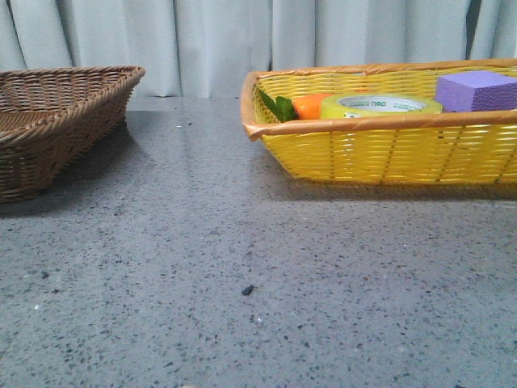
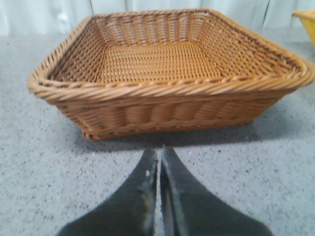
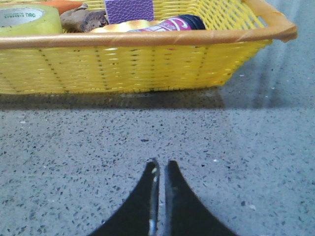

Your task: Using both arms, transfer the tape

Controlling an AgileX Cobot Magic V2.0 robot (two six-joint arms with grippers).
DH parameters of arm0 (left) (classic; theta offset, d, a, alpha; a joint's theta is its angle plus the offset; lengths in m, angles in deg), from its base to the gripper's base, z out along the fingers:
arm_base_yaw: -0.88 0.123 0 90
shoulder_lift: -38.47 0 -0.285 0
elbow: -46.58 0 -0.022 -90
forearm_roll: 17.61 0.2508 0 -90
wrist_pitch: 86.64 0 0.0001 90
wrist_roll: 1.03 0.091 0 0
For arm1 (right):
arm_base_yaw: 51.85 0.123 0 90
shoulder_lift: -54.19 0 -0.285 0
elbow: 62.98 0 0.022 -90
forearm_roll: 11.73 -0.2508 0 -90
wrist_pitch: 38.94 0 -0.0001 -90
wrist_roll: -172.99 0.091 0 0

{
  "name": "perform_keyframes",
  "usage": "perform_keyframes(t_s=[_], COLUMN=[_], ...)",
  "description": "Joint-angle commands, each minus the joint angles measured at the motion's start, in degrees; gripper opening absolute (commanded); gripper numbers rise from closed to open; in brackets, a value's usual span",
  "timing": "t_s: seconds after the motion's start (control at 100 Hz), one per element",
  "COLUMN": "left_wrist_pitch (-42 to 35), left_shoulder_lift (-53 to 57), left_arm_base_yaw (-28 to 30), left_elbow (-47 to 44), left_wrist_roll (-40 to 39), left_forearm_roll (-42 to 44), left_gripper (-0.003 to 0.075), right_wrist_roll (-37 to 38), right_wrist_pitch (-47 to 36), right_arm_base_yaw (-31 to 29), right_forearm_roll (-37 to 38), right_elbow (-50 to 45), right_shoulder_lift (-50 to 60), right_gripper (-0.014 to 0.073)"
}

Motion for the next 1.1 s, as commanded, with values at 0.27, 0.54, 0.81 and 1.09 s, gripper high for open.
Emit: perform_keyframes(t_s=[0.27,0.54,0.81,1.09], left_wrist_pitch=[-6.09,-6.33,-6.33,-9.67], left_shoulder_lift=[1.67,1.67,1.67,1.67], left_arm_base_yaw=[-0.09,-0.09,-0.09,-0.09], left_elbow=[-0.51,-0.51,-0.51,-0.51], left_wrist_roll=[-0.45,-0.45,-0.45,-0.45], left_forearm_roll=[0.09,0.09,0.09,0.09], left_gripper=[-0.0021,-0.0021,-0.0021,-0.0021], right_wrist_roll=[-0.38,-0.38,-0.38,-0.38], right_wrist_pitch=[-9.4,-13.55,-16.66,-22.19], right_arm_base_yaw=[-0.31,-0.31,-0.31,-0.31], right_forearm_roll=[0.06,0.06,0.06,0.06], right_elbow=[-1.17,-1.17,-1.17,-1.04], right_shoulder_lift=[1.18,1.18,1.18,1.18], right_gripper=[-0.0074,-0.0074,-0.0074,-0.0074])
